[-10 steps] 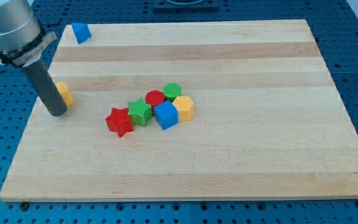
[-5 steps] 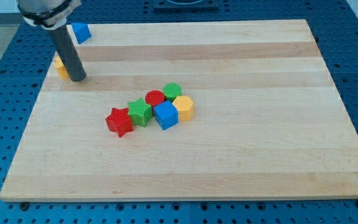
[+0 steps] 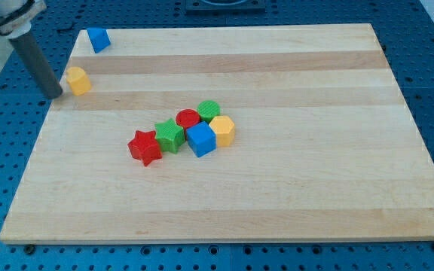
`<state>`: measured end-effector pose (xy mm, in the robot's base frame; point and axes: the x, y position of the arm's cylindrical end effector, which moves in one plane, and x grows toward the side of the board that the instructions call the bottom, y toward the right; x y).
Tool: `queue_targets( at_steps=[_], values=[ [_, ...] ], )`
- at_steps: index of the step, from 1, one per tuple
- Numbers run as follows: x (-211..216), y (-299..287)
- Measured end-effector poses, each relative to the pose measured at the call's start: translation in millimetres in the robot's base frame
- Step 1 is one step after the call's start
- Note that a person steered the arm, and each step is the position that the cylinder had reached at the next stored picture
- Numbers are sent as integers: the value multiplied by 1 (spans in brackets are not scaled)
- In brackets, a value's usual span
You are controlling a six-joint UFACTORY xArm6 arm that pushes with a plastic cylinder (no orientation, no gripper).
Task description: Push the yellow heart closer to the blue triangle
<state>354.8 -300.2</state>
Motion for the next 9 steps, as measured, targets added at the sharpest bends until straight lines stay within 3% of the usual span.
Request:
queue_targets(
  at_steps=[2,5,7,9],
  values=[
    [-48,35],
    [-13,3],
    [-3,51],
    [-63,83]
  ],
)
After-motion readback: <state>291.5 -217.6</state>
